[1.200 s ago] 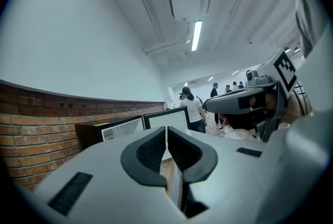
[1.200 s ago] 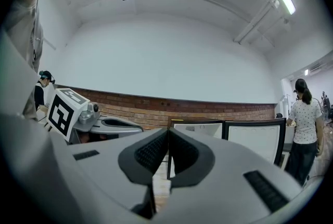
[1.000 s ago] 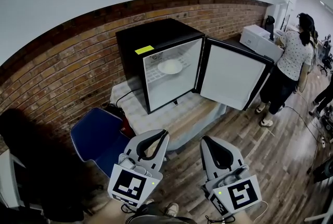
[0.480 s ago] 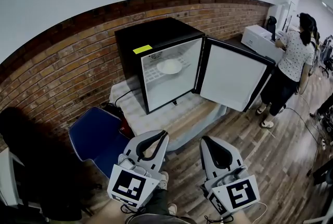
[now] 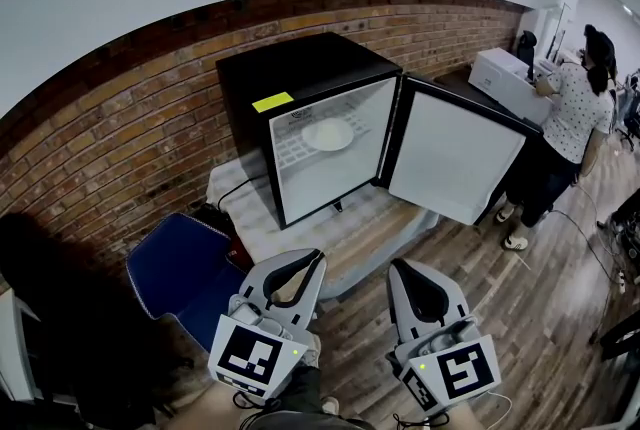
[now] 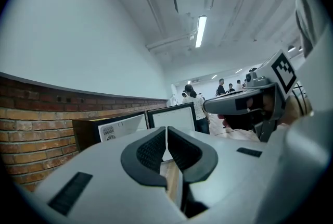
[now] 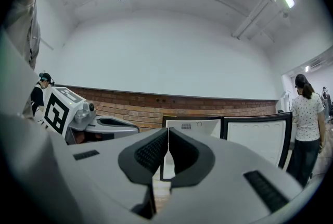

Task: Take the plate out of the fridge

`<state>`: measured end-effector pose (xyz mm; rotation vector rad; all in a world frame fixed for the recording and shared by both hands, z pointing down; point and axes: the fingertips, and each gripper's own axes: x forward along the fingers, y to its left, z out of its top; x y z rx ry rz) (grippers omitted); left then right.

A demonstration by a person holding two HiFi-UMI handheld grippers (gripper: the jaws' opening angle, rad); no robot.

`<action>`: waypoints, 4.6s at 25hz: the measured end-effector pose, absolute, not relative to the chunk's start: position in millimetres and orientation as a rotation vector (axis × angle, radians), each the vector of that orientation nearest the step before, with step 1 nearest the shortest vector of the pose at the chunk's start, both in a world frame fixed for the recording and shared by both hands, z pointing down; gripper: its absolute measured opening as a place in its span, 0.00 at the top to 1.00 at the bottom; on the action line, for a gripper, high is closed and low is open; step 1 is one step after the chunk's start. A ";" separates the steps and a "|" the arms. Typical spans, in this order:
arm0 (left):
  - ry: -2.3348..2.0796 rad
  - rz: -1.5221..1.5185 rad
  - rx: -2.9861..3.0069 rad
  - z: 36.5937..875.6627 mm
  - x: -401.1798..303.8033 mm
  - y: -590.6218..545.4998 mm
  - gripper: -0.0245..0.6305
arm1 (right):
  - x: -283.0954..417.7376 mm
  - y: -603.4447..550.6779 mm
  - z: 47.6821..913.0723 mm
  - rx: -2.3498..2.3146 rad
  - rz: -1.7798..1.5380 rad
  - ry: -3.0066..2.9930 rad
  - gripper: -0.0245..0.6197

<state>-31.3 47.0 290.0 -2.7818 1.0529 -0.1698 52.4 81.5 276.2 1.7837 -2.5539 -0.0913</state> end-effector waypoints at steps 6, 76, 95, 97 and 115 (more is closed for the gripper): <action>1.062 -0.179 -2.797 295.9 -24.7 4.7 0.93 | 59.4 37.6 280.3 1.790 -0.078 -2.548 0.92; 1.221 -0.246 -2.831 344.1 23.1 -258.8 0.93 | 115.1 -312.9 433.5 1.750 1.719 -2.552 0.76; 1.246 -0.317 -2.877 374.4 22.0 -279.7 0.93 | 101.8 -347.9 488.8 1.654 2.228 -2.407 0.80; 1.244 -0.329 -2.876 377.0 21.5 -281.1 0.93 | 100.1 -350.7 490.7 1.652 2.252 -2.390 0.83; 1.248 -0.362 -2.888 387.0 17.2 -279.7 0.93 | 90.5 -365.9 489.6 1.624 2.392 -2.336 0.90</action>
